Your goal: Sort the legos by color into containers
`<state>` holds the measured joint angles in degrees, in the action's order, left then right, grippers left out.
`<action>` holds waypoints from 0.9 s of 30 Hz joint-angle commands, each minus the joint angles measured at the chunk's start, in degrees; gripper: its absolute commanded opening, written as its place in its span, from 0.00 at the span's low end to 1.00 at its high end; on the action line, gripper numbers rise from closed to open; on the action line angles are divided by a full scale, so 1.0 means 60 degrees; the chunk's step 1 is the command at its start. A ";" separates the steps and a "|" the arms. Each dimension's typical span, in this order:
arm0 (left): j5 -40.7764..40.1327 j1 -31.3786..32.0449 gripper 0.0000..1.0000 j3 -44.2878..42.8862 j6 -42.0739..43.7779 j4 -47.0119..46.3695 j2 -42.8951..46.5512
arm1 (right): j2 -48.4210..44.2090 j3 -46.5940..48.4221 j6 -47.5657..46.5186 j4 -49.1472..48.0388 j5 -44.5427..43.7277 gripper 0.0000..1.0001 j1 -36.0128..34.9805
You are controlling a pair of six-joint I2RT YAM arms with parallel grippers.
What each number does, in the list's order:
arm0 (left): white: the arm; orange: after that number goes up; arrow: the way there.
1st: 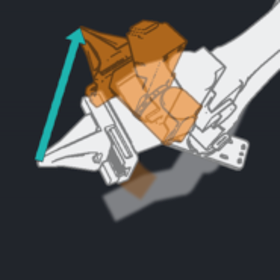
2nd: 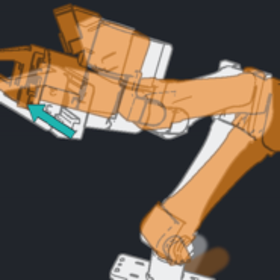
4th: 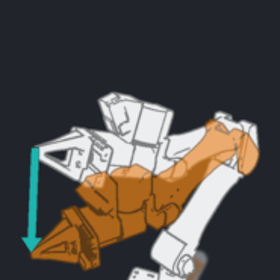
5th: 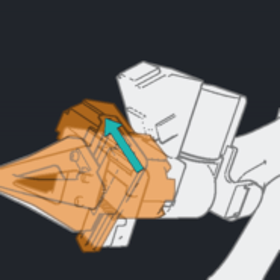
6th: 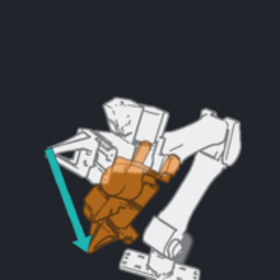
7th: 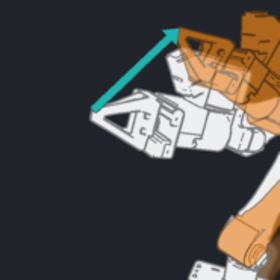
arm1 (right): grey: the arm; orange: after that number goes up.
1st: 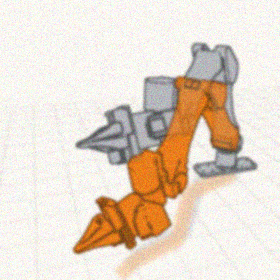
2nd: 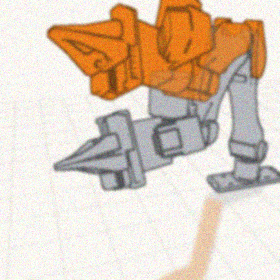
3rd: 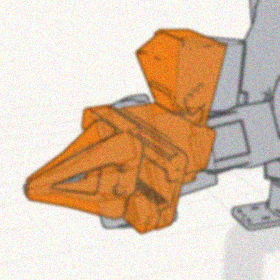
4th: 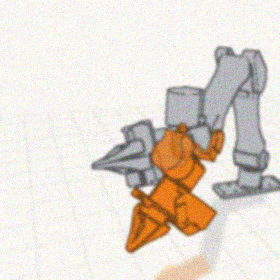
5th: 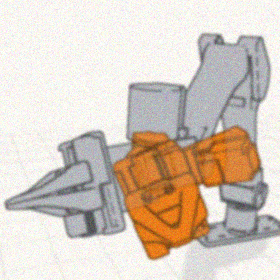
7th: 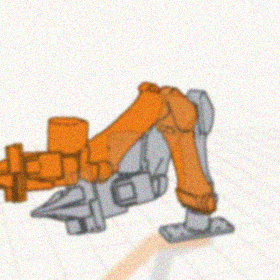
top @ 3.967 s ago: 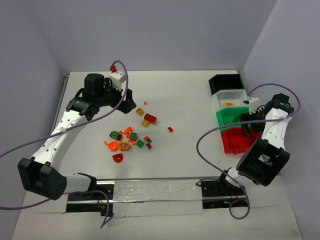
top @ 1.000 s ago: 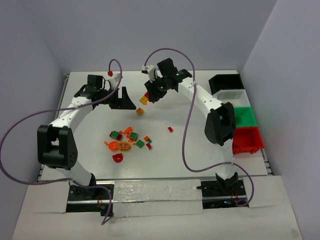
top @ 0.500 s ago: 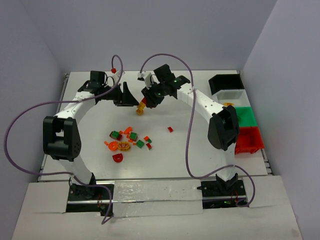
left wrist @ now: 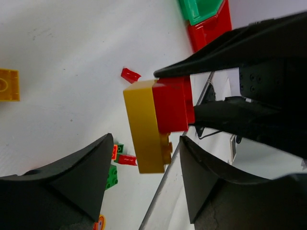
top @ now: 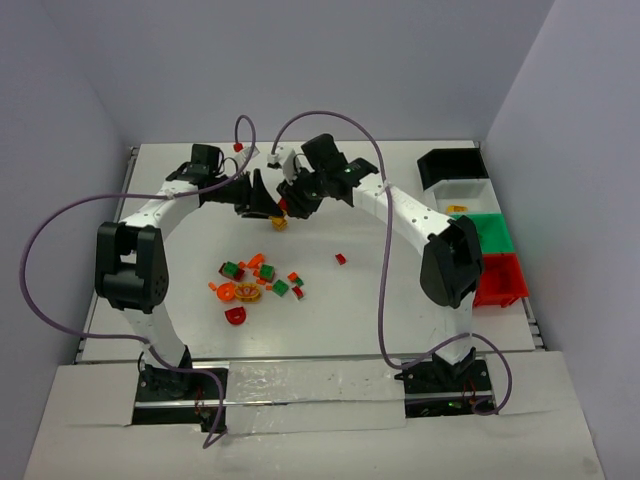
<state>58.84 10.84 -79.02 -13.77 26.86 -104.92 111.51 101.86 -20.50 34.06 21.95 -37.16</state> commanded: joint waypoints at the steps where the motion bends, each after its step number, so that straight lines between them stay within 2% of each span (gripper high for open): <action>1: 0.0433 0.0083 0.63 -0.0458 -0.0288 -0.0433 -0.0033 | -0.1027 -0.0336 -0.0529 -0.0696 -0.0333 0.00 -0.0344; 5: 0.0471 0.0102 0.48 -0.0593 -0.0216 -0.0284 -0.0212 | -0.1085 -0.0438 -0.0476 -0.0833 -0.0508 0.00 -0.0398; 11: 0.0697 0.0112 0.05 -0.0869 0.0277 0.0478 -0.0595 | -0.1357 -0.0764 -0.0077 -0.1271 -0.1376 0.00 -0.0378; 12: 0.0697 0.0112 0.00 -0.0891 0.0360 0.0595 -0.0624 | -0.1417 -0.0882 0.0024 -0.1382 -0.1552 0.00 -0.0363; 15: 0.0405 0.0112 0.00 -0.0768 0.0371 0.0679 -0.0618 | -0.2091 -0.1520 0.0296 -0.1926 -0.1519 0.00 -0.0274; 17: -0.0033 0.0086 0.00 -0.0512 0.0060 0.0178 -0.0526 | -0.2799 -0.2144 0.0482 -0.2327 -0.0920 0.00 -0.0116; 20: -0.0510 0.0042 0.00 -0.0229 -0.0384 -0.0439 -0.0320 | -0.3586 -0.2799 0.0714 -0.2051 -0.0494 0.00 0.0233; 24: -0.1166 0.0108 0.00 -0.0184 -0.0003 -0.1024 0.0103 | -0.4619 -0.3790 0.0723 -0.0752 -0.0412 0.00 0.1809; 27: -0.1785 0.0326 0.00 -0.0334 0.0756 -0.0933 0.0367 | -0.5473 -0.4684 -0.0118 0.0460 -0.0659 0.00 0.3281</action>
<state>53.09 11.38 -79.72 -13.83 25.26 -107.90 85.34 79.47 -17.82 27.94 19.14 -27.81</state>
